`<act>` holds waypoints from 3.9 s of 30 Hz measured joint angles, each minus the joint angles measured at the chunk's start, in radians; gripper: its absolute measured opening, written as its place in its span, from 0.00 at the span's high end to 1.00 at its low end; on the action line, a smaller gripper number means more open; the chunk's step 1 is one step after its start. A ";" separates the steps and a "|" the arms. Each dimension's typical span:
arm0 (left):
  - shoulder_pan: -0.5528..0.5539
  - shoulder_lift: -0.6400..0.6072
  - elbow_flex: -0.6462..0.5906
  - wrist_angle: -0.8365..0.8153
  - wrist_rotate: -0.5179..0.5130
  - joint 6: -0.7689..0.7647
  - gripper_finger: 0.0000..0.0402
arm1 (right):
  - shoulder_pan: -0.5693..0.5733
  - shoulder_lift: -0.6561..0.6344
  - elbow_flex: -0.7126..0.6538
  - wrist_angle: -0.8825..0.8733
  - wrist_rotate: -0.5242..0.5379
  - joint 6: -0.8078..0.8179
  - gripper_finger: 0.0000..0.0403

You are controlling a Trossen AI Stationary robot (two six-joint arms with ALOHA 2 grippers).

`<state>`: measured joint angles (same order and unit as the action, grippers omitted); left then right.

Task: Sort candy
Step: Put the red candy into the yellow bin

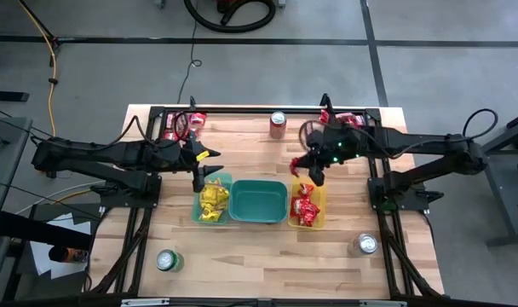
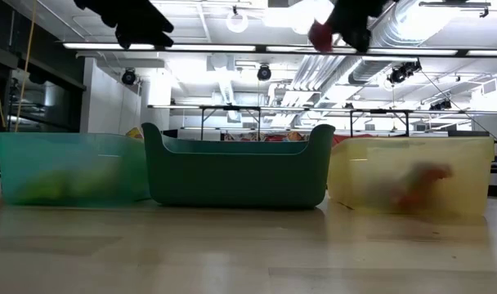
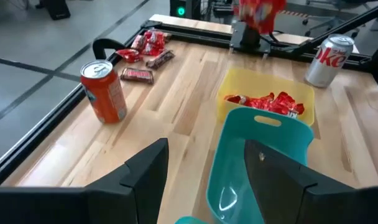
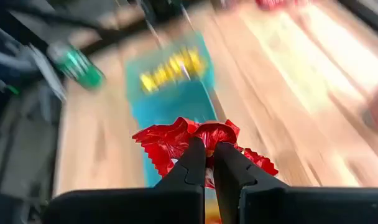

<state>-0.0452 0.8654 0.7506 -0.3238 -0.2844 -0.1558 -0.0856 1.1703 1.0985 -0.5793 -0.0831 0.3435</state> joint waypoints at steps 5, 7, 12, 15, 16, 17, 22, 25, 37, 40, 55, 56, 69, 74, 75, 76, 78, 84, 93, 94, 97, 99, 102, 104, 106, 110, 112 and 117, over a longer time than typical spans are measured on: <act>0.000 0.000 0.000 0.002 -0.001 -0.018 0.51 | 0.068 -0.003 -0.026 -0.132 0.032 0.058 1.00; 0.000 0.000 0.000 0.003 -0.009 -0.025 0.51 | 0.100 -0.014 -0.090 -0.134 0.033 0.112 1.00; 0.000 0.000 0.000 0.017 -0.014 -0.018 0.51 | 0.166 -0.017 -0.262 -0.059 0.033 0.283 1.00; 0.000 0.000 -0.001 0.024 -0.017 -0.018 0.51 | 0.171 -0.017 -0.324 -0.002 0.029 0.360 0.98; 0.000 0.000 -0.001 0.030 -0.018 -0.017 0.51 | 0.169 -0.017 -0.338 0.003 0.026 0.388 0.96; 0.000 0.000 -0.001 0.035 -0.019 -0.017 0.51 | 0.164 -0.017 -0.349 0.003 0.026 0.419 0.94; 0.000 0.000 -0.001 0.036 -0.028 -0.016 0.51 | 0.149 -0.017 -0.360 -0.013 0.021 0.473 0.75; 0.000 0.000 -0.001 0.036 -0.031 -0.016 0.51 | 0.149 -0.017 -0.360 0.003 0.009 0.484 0.61; 0.000 0.000 -0.001 0.036 -0.045 -0.024 0.51 | 0.091 -0.018 -0.281 0.149 -0.143 0.469 0.35; 0.000 0.000 -0.001 0.037 -0.079 -0.026 0.51 | 0.019 -0.018 -0.168 0.116 0.033 0.394 0.35; 0.000 0.000 -0.001 0.059 -0.121 -0.026 0.51 | -0.588 0.293 0.064 -0.122 0.427 0.429 0.35; 0.000 0.000 -0.001 0.060 -0.121 -0.026 0.51 | -0.622 0.328 0.064 -0.108 0.428 0.443 0.35; 0.000 0.000 -0.001 0.060 -0.147 -0.026 0.51 | -0.745 0.662 0.064 -0.006 0.447 0.689 0.35; 0.000 0.000 -0.001 0.060 -0.179 -0.026 0.51 | -0.745 0.710 0.064 -0.003 0.455 0.714 0.39; 0.000 0.000 -0.001 0.060 -0.179 -0.025 0.51 | -0.745 0.715 0.064 -0.004 0.457 0.713 0.41; 0.000 0.000 -0.001 0.060 -0.180 -0.025 0.51 | -0.746 0.717 0.064 -0.009 0.458 0.709 0.45; 0.000 0.000 -0.001 0.060 -0.180 -0.016 0.51 | -0.746 0.716 0.064 -0.014 0.461 0.688 0.56; 0.000 -0.026 -0.001 0.082 -0.184 0.056 0.51 | -0.725 0.638 0.064 -0.016 0.469 0.447 0.95; 0.000 -0.059 -0.002 0.194 -0.225 0.123 0.51 | -0.561 0.315 0.064 -0.055 0.467 0.109 0.97; 0.000 -0.058 -0.002 0.201 -0.224 0.118 0.51 | -0.531 0.276 0.064 -0.055 0.437 0.086 0.97; 0.000 -0.052 -0.001 0.213 -0.213 0.099 0.51 | -0.434 0.163 0.064 -0.051 0.321 0.014 0.99; 0.000 -0.050 -0.002 0.205 -0.208 0.099 0.51 | -0.359 0.097 0.064 -0.052 0.243 -0.011 0.99; 0.000 -0.052 -0.002 0.221 -0.219 0.098 0.51 | -0.245 0.016 0.064 -0.062 0.169 -0.003 0.99; 0.000 -0.051 -0.002 0.221 -0.223 0.098 0.51 | -0.170 -0.030 0.064 -0.072 0.160 0.017 0.99; 0.000 -0.051 -0.002 0.222 -0.223 0.097 0.51 | -0.104 -0.065 0.064 -0.081 0.160 0.046 0.99; 0.000 -0.051 -0.002 0.223 -0.223 0.097 0.51 | 0.004 -0.108 0.064 -0.086 0.188 0.112 0.99; 0.000 -0.051 -0.002 0.224 -0.224 0.097 0.51 | 0.047 -0.115 0.064 -0.087 0.217 0.128 0.99; 0.000 -0.051 -0.002 0.224 -0.224 0.097 0.51 | 0.100 -0.116 0.064 -0.087 0.240 0.157 1.00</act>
<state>-0.0454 0.8139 0.7490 -0.0998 -0.5079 -0.0586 0.0148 1.0538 1.1622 -0.6662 0.1574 0.5001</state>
